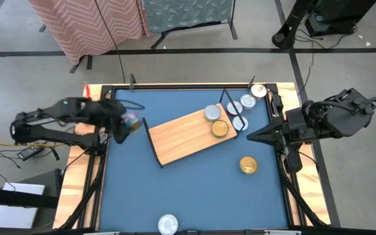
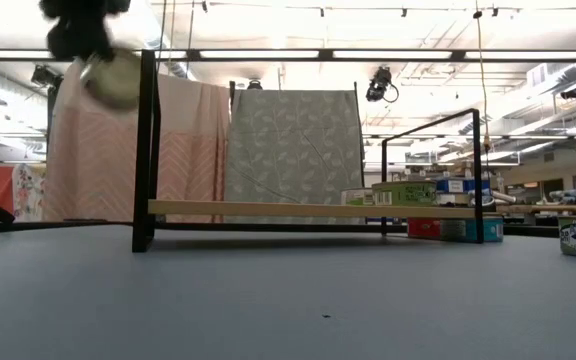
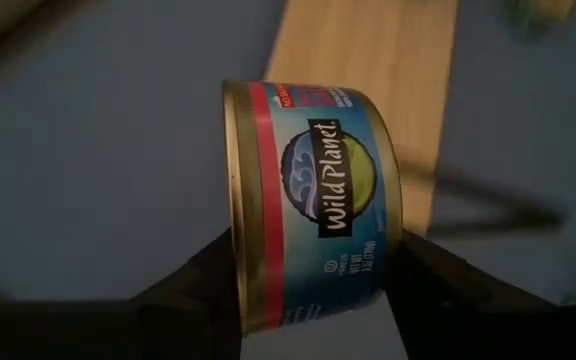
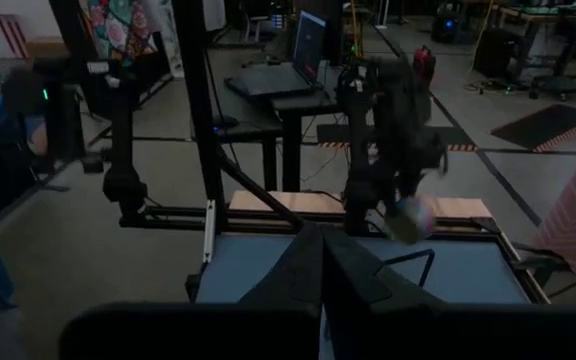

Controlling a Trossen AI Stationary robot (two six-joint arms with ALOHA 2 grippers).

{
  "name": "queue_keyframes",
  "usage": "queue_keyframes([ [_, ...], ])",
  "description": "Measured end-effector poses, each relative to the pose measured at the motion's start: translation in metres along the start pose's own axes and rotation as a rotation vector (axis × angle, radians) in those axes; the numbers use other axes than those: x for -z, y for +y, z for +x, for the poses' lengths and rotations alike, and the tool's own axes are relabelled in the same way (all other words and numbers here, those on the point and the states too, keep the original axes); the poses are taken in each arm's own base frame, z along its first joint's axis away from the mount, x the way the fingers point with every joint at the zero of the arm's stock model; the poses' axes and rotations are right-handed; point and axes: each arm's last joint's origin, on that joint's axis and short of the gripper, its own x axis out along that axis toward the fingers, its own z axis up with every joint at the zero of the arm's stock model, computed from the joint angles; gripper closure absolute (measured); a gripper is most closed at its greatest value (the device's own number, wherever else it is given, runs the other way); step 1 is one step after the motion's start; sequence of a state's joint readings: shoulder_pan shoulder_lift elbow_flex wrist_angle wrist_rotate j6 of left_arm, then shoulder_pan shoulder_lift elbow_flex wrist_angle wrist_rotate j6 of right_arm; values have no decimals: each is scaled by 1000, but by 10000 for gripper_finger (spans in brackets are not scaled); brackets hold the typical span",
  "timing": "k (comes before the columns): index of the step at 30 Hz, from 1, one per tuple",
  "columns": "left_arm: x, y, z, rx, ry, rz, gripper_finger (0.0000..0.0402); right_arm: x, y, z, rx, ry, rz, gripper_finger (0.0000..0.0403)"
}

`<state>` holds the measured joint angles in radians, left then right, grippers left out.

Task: Stack canned seafood by type on shelf
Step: Put the blue/pink tuna can on the shelf

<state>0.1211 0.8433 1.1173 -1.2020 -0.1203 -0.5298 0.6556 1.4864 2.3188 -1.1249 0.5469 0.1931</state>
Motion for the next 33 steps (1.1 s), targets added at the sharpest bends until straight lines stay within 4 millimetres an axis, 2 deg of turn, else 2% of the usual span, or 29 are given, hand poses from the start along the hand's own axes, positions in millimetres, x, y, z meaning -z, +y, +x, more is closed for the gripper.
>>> queue_keyframes([
  [5,-29,-9,-28,-23,-221,50,207,1,-1,0,19,9,-26,393],
  [9,-51,-22,-22,-11,-297,105,207,5,-3,0,68,35,-42,398],
  [14,-71,-41,17,16,-223,188,207,13,-6,-1,115,105,-31,400],
  [20,-85,-63,68,-15,-140,332,207,22,-8,-3,135,180,27,400],
  [27,-95,-77,123,-138,-112,452,207,22,-7,-8,114,181,17,400],
  [33,-94,-85,174,-196,-39,478,207,21,-9,-18,101,161,20,400],
])
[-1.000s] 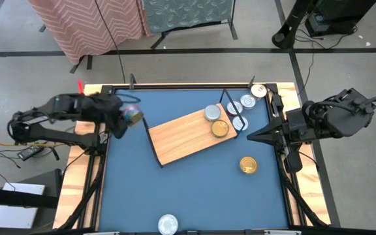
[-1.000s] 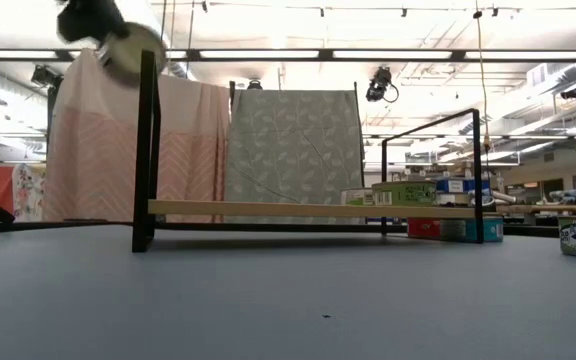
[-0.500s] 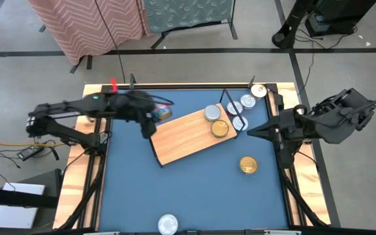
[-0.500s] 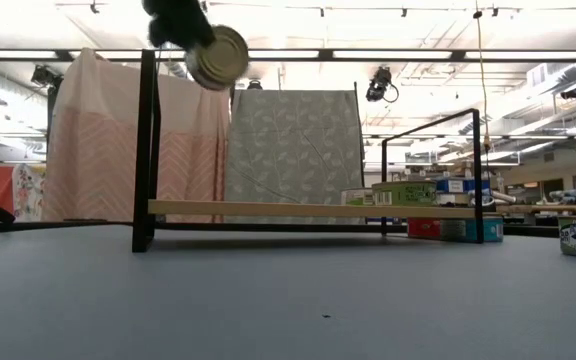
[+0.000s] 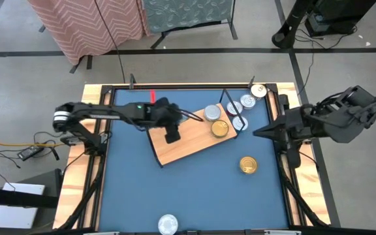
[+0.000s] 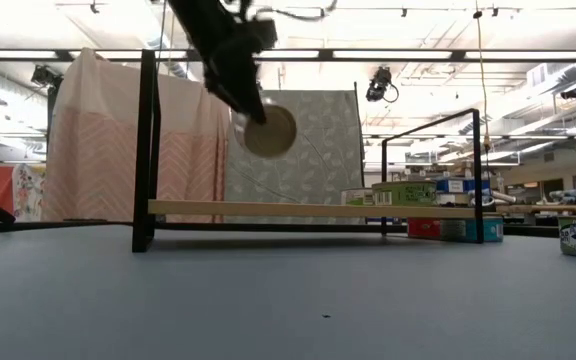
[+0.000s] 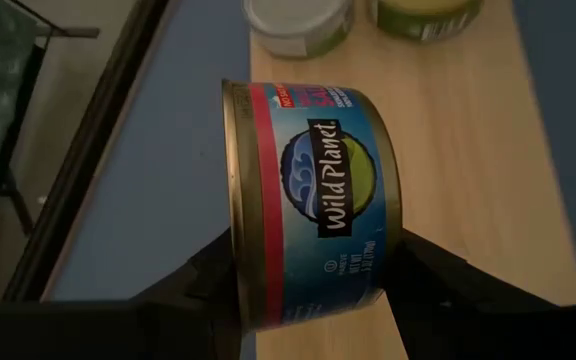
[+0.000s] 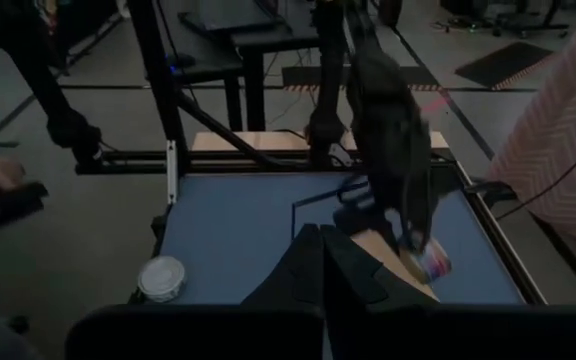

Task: Stack canned seafood by type on shelf
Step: Put the blue/pink tuna can on the shelf

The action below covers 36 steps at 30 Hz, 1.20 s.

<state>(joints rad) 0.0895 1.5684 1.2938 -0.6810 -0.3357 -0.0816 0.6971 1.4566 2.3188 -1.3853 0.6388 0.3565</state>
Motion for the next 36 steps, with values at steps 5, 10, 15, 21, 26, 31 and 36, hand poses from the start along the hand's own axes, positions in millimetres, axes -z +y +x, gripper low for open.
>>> queue_keyframes([
  [5,7,-18,33,-5,94,37,207,0,-2,-5,0,-13,-8,400],
  [10,16,-35,47,-5,170,61,207,0,-1,-6,-4,-16,-16,400],
  [15,16,-48,49,-15,152,68,207,0,-1,-6,-4,-18,-29,400],
  [21,15,-52,46,25,154,31,197,-1,0,-6,-30,-18,-33,399],
  [26,15,-54,47,60,169,7,125,-2,3,-8,-55,-36,-33,399],
  [31,15,-55,45,50,161,8,111,-4,9,-11,-88,-67,-35,398],
  [36,14,-57,44,46,152,12,159,-3,13,-15,-90,-76,-43,398],
])
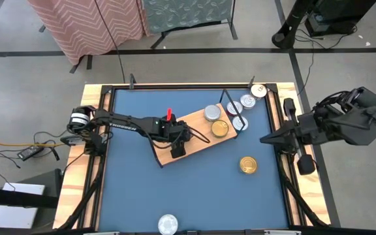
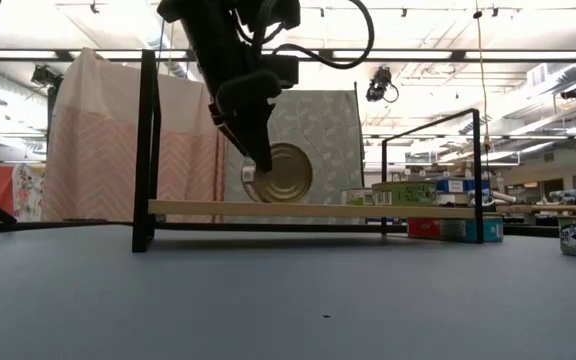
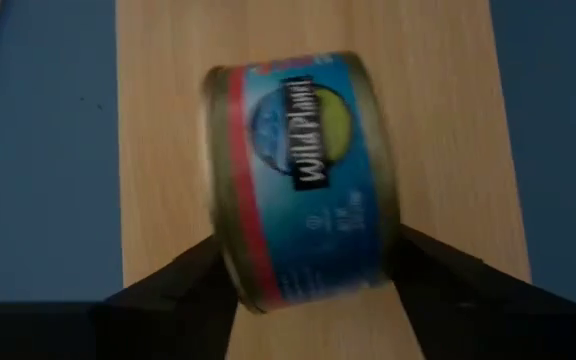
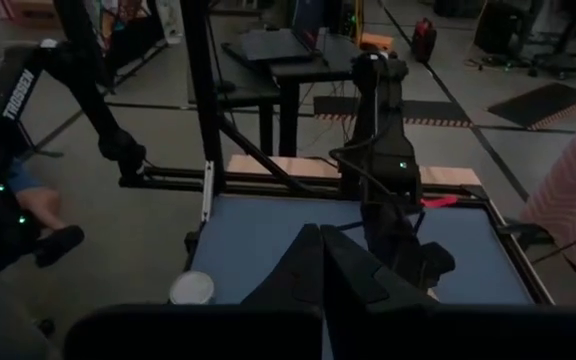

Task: Stack canned seafood by type on shelf
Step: Put the blue/pink tuna can on the shelf

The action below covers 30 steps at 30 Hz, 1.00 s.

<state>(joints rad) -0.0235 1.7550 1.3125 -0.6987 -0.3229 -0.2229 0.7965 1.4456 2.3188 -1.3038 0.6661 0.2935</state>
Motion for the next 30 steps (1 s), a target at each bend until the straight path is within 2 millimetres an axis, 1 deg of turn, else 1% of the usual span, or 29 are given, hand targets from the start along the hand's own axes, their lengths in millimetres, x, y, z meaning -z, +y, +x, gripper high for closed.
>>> queue_keyframes([
  [3,-1,0,0,1,-4,-20,198,0,2,-2,4,-9,-2,398],
  [16,-2,-3,0,-5,-26,-43,199,2,11,-2,-28,-4,-19,398],
  [19,-1,-10,4,-38,-26,-24,199,3,13,-1,-34,1,-26,398],
  [26,7,-36,18,-123,-22,49,199,4,20,-1,-38,2,-41,398],
  [30,10,-44,23,-132,-17,70,199,5,22,-2,-33,-3,-30,398],
])
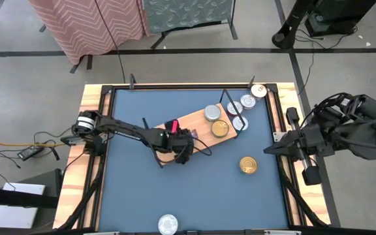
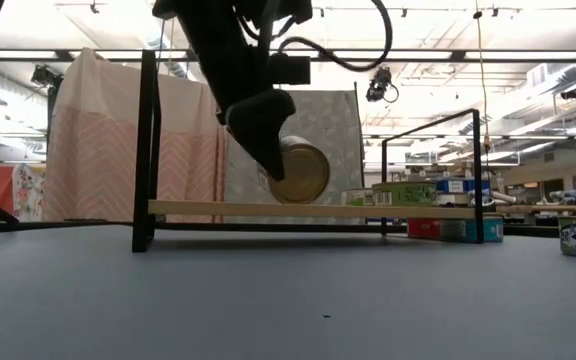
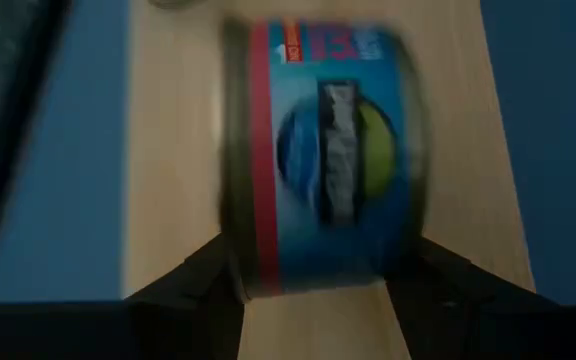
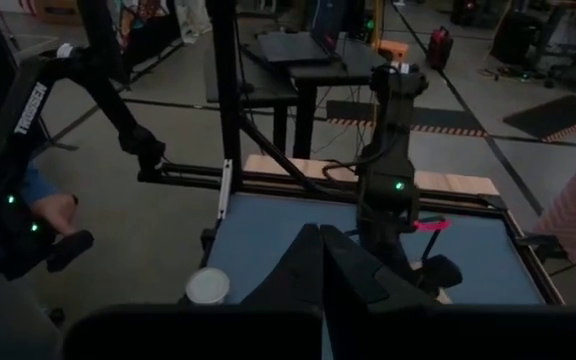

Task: Stack canned seafood by type on shelf
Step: Put the blue/pink tuna can on the shelf

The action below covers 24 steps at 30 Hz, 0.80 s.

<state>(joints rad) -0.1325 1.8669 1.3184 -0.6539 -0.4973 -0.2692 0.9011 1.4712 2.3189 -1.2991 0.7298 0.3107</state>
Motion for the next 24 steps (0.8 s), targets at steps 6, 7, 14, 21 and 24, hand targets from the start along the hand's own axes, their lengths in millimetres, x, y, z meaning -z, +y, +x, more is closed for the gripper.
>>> queue_keyframes([
  [6,4,-9,8,33,31,19,206,0,2,-2,-5,-9,6,398],
  [7,4,-9,9,32,25,15,205,0,2,-2,-5,-9,8,398],
  [14,4,-11,8,36,25,7,206,0,3,-3,-11,-13,12,398],
  [21,5,-10,9,14,26,-1,206,0,3,-3,-12,-13,11,398],
  [24,5,-11,10,9,29,6,206,0,3,-3,-14,-12,10,398],
])
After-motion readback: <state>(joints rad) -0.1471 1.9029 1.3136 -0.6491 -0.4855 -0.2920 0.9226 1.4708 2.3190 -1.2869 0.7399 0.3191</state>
